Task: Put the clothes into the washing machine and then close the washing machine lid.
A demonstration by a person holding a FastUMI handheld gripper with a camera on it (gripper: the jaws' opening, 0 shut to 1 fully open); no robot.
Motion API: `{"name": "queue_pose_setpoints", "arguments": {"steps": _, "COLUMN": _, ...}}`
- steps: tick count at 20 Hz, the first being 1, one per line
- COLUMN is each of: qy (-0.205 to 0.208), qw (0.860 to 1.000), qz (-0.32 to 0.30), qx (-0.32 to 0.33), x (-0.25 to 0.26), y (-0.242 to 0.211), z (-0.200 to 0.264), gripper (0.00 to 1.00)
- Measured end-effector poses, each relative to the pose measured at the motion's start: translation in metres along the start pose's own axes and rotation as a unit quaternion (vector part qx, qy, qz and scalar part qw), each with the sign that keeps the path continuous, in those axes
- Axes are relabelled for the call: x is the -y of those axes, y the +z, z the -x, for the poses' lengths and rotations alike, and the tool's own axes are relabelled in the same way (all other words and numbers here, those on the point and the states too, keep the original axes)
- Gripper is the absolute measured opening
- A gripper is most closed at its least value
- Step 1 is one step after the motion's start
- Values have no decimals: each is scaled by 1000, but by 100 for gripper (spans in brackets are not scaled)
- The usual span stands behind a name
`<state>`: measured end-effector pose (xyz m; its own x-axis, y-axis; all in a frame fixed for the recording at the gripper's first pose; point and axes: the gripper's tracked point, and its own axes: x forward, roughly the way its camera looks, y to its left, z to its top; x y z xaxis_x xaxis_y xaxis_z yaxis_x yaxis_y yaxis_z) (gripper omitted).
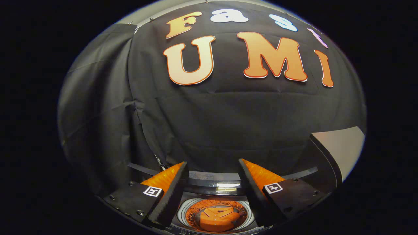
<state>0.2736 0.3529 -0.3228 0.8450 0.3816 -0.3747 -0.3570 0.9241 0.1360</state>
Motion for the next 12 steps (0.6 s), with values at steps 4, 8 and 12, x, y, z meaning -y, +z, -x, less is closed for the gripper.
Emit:
{"name": "queue_pose_setpoints", "arguments": {"steps": 4, "qy": -1, "qw": 1000, "qz": 3, "qx": 0, "x": 1, "y": -12, "z": 5, "gripper": 98}}
{"name": "queue_pose_setpoints", "arguments": {"steps": 8, "qy": 0, "qw": 1000, "qz": 4, "qx": -6, "x": -1, "y": -20, "z": 7, "gripper": 99}}
{"name": "queue_pose_setpoints", "arguments": {"steps": 12, "qy": 0, "qw": 1000, "qz": 3, "qx": -5, "x": 2, "y": -21, "z": 7, "gripper": 99}}
